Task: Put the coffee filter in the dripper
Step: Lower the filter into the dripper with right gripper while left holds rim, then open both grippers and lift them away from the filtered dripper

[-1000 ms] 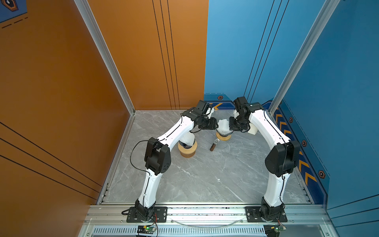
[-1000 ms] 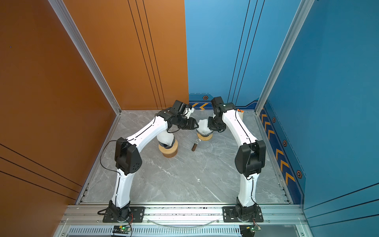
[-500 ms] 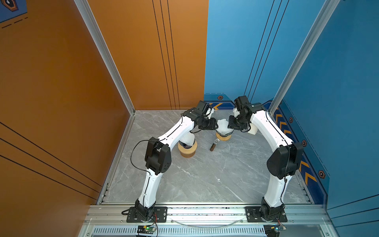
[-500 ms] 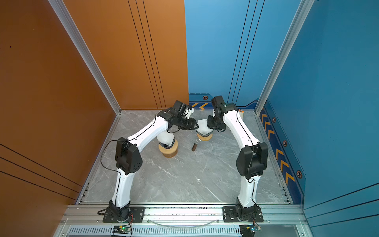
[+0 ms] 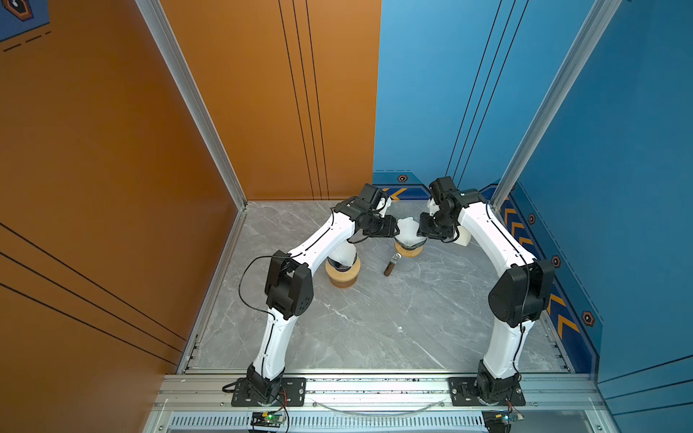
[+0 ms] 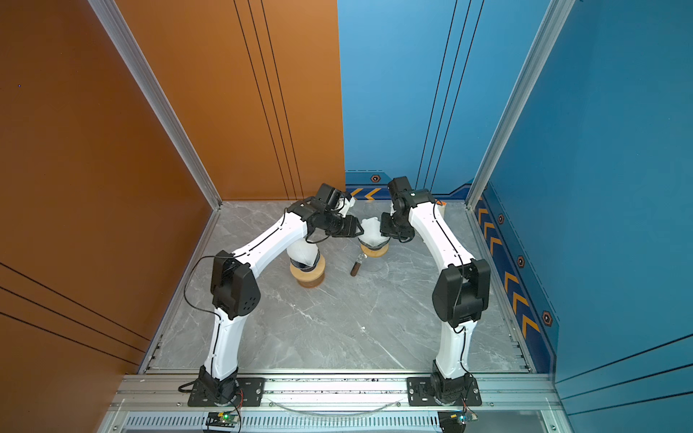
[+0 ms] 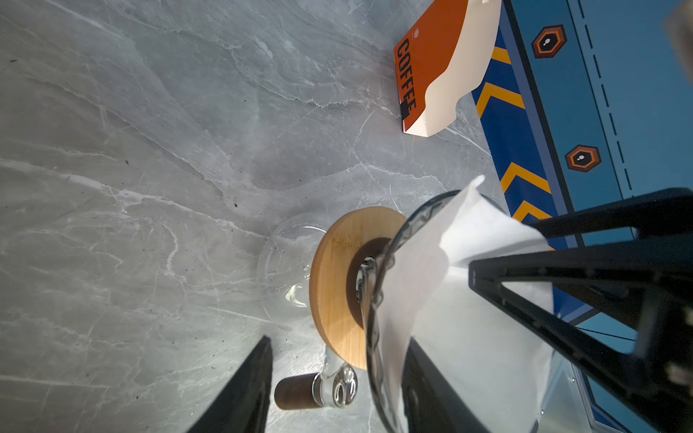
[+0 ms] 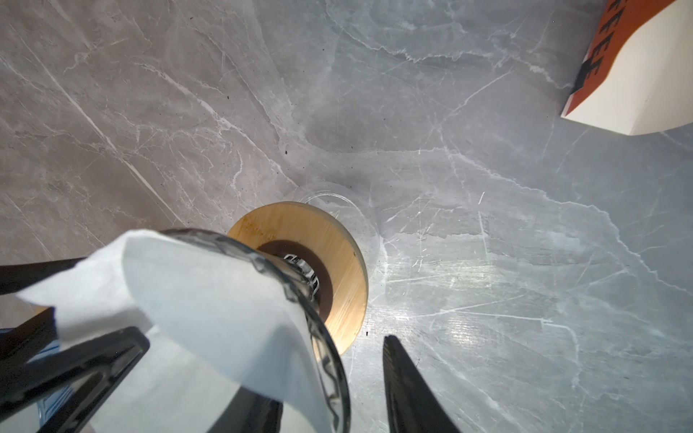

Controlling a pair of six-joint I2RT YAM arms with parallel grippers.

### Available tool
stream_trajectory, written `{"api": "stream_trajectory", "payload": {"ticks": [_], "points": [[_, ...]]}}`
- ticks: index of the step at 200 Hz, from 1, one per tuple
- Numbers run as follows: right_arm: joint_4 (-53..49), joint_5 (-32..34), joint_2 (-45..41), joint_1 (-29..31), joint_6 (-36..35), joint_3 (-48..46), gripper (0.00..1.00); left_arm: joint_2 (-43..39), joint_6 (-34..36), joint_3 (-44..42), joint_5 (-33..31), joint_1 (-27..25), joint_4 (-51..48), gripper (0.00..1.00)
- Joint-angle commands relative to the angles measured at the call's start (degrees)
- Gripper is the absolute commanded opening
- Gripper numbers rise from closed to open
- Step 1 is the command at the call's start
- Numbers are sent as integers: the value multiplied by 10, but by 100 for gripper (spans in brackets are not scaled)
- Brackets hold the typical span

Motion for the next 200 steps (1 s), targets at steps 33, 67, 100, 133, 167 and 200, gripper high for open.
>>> {"api": "stream_trajectory", "payload": {"ticks": [33,67,100,133,167,200], "points": [[14,5,-54,2,7,11,52,-57,5,6,-16,0,-12,65],[39,6,-89,3,7,-6,56,-82,7,2,-26,-2,-12,71],[99,39,-152,4,-10,-56,64,-127,22,-16,-52,-4,-12,79],[176,74,-230,2,-39,-150,74,-202,51,-66,-111,-9,-12,85],[251,131,-315,-3,-59,-250,93,-301,75,-149,-200,-13,2,97],[288,141,-378,-30,-63,-312,100,-432,80,-293,-260,-7,66,98]]}}
